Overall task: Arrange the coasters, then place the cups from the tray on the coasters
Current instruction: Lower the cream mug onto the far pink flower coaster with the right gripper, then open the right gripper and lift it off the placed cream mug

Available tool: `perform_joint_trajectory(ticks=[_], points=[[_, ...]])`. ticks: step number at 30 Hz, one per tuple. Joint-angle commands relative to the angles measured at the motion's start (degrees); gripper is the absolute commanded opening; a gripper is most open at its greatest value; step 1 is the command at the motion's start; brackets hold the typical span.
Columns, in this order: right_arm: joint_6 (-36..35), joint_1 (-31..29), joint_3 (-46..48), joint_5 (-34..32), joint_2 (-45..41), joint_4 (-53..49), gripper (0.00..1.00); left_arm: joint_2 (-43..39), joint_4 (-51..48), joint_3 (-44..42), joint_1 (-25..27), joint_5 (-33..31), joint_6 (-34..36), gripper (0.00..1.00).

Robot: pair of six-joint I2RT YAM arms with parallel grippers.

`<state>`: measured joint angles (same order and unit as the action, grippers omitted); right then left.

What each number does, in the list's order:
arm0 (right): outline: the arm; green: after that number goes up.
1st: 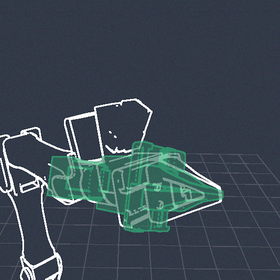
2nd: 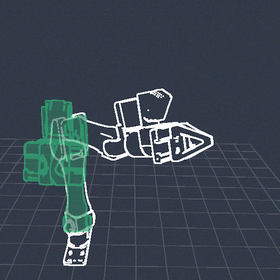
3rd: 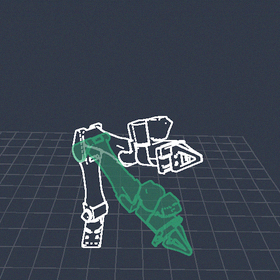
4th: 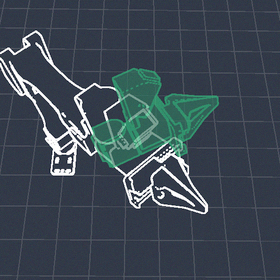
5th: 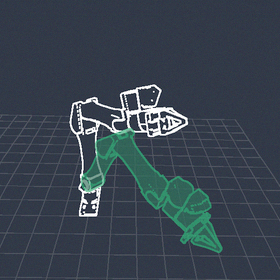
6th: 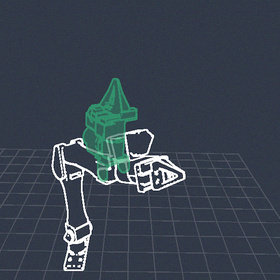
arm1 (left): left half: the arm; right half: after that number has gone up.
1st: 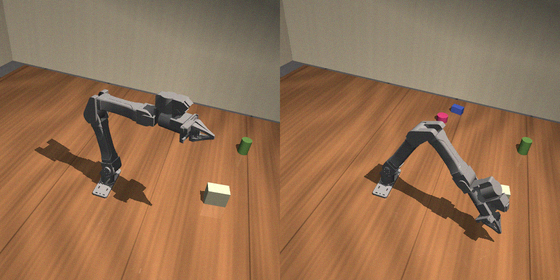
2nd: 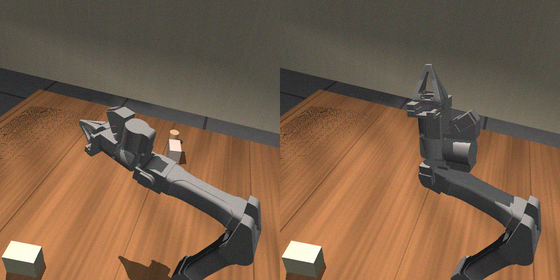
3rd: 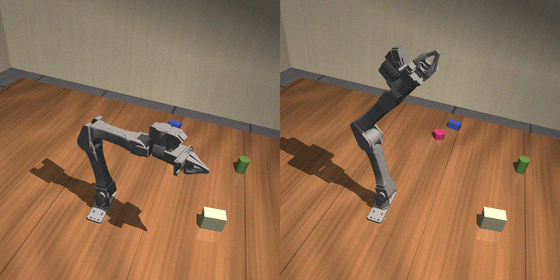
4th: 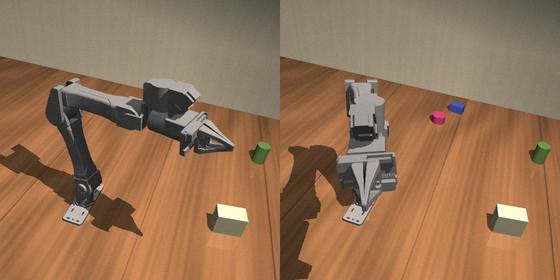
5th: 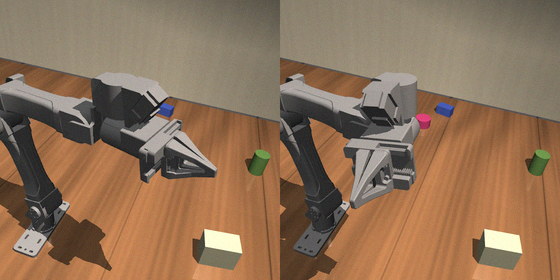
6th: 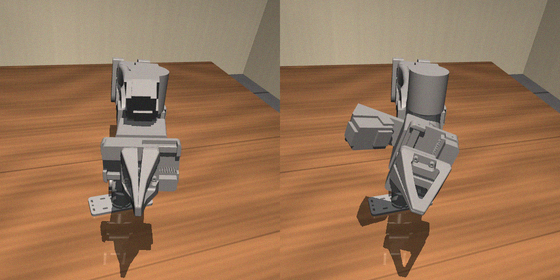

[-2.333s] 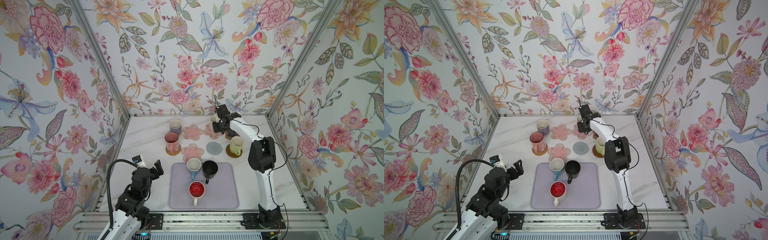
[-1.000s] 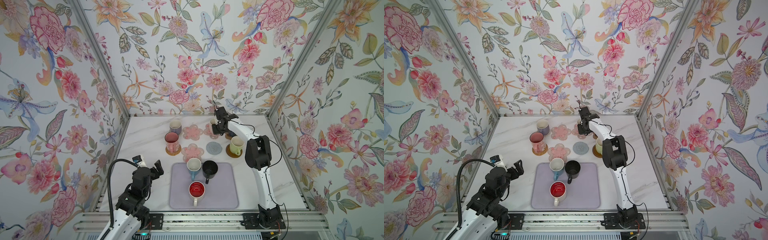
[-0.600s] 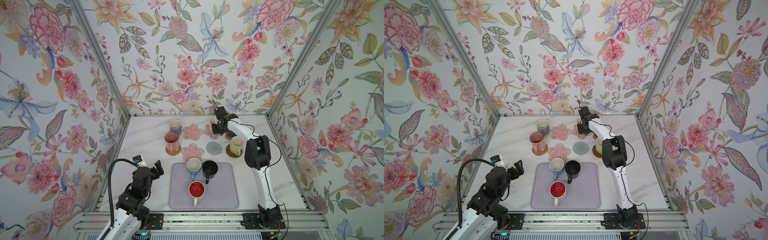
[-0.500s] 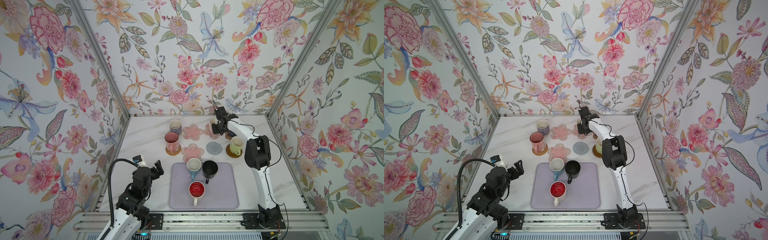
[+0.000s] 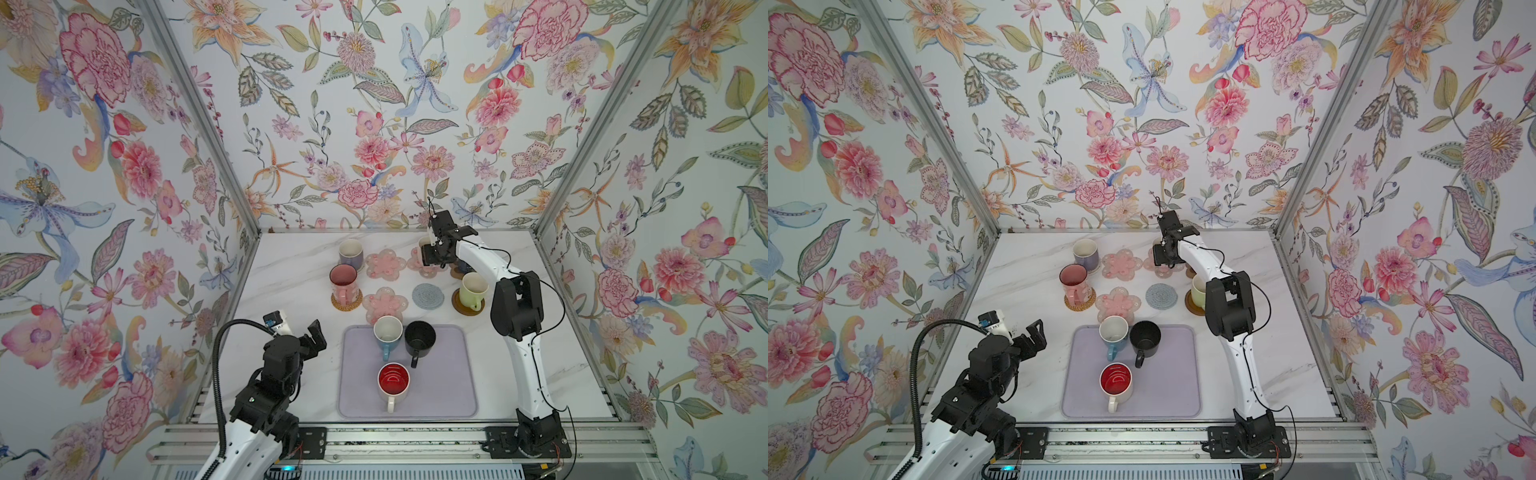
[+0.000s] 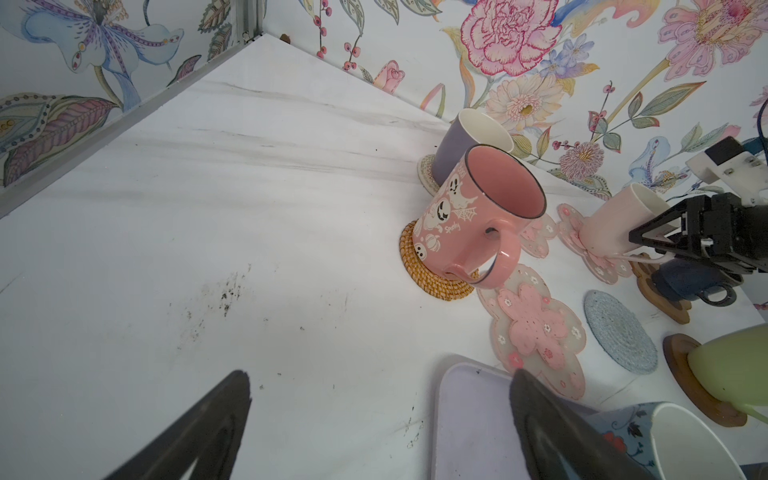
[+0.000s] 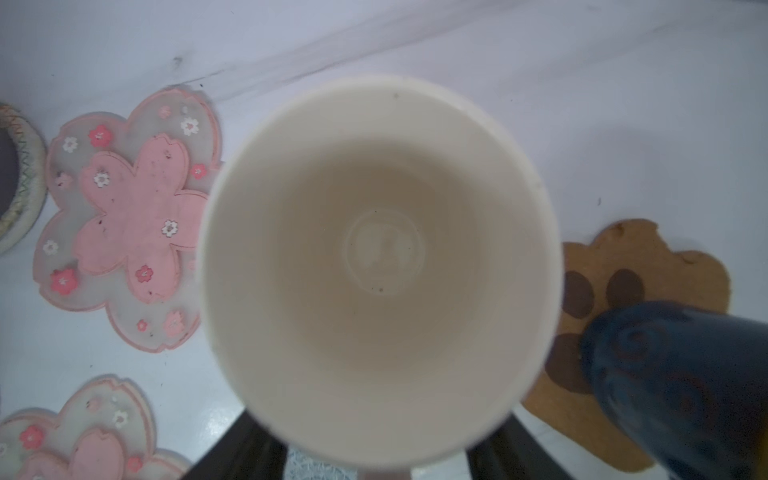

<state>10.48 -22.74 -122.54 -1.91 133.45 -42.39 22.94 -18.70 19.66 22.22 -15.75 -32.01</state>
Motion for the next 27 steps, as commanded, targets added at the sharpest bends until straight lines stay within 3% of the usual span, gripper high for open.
perform_joint_trajectory(ticks=[1,4,7,12,16,21,27], points=[[0.6,0.1,0.6,0.6,-8.7,2.8,0.84,-1.2,-1.7,0.8,-0.5,-1.4,0.0,0.99],[1.1,0.1,4.9,0.9,-15.0,5.8,0.99,-2.2,-1.7,0.1,-0.5,-1.0,-0.5,0.99],[2.4,0.0,14.3,1.4,-23.7,10.7,0.99,-3.2,-1.0,-0.7,-0.5,-0.5,-1.4,0.99],[6.1,-0.2,40.4,2.5,-42.0,24.2,0.99,-4.4,0.2,-2.3,-0.5,1.1,-2.4,0.99],[8.3,-0.3,55.8,-0.2,-53.2,29.6,0.99,-4.2,-1.3,-1.0,-0.5,1.5,-2.1,0.99],[7.5,0.2,63.2,-4.1,-59.8,29.7,0.99,-3.2,-2.5,0.5,-0.6,1.6,-2.2,0.99],[5.8,0.8,63.0,-5.3,-58.9,28.1,0.99,-2.8,-0.9,-0.7,-0.6,3.2,-4.7,0.99]])
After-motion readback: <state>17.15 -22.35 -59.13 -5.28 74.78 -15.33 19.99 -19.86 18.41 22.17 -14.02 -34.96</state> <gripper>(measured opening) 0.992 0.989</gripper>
